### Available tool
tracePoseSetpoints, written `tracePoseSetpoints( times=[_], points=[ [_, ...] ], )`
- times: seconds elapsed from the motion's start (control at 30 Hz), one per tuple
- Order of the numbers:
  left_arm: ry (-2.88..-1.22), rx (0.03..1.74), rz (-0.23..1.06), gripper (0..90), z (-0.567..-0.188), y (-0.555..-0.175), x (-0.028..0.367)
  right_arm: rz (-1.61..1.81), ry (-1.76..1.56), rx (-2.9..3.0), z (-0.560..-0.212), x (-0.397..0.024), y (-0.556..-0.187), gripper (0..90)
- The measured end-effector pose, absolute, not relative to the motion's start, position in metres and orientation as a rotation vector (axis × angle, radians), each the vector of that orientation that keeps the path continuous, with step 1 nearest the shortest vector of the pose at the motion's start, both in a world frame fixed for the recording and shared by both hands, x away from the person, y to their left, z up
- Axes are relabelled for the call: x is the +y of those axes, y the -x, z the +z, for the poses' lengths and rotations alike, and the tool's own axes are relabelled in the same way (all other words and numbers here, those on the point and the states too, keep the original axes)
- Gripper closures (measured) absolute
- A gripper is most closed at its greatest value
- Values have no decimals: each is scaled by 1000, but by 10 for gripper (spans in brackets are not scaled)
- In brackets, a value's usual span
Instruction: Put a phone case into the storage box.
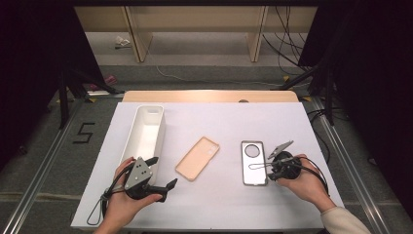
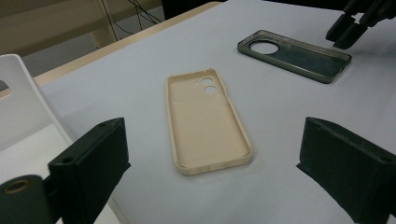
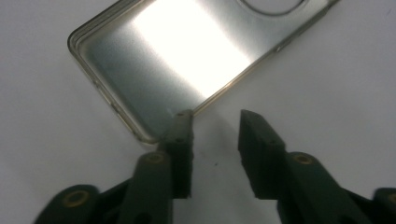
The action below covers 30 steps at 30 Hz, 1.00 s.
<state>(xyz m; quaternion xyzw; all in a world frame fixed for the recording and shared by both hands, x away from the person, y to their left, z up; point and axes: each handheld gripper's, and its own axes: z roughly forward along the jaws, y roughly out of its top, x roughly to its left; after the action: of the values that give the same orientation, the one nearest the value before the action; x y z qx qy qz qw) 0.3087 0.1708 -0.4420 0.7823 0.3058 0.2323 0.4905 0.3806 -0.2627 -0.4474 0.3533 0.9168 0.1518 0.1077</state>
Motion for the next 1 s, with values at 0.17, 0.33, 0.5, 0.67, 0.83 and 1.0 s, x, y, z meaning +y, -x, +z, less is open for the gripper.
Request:
tracePoseSetpoints(
  times=[0.17, 0.33, 0.5, 0.67, 0.83, 1.0],
  points=[
    [-1901, 743, 557, 74, -442, -309, 170, 386, -663, 2712, -435, -252, -377, 386],
    [-1906, 735, 553, 75, -443, -309, 167, 370, -483, 2755, -430, -239, -375, 265],
    [-1908, 735, 554, 75, -443, -310, 167, 294, -398, 2806, -434, -228, -377, 218],
    [-1906, 736, 552, 76, -443, -310, 167, 204, -318, 2852, -437, -215, -377, 224],
    [-1903, 737, 552, 76, -443, -310, 167, 184, -301, 2859, -437, -211, -378, 214],
    [-1904, 735, 553, 76, -443, -310, 166, 156, -287, 2866, -437, -209, -378, 221]
  ],
)
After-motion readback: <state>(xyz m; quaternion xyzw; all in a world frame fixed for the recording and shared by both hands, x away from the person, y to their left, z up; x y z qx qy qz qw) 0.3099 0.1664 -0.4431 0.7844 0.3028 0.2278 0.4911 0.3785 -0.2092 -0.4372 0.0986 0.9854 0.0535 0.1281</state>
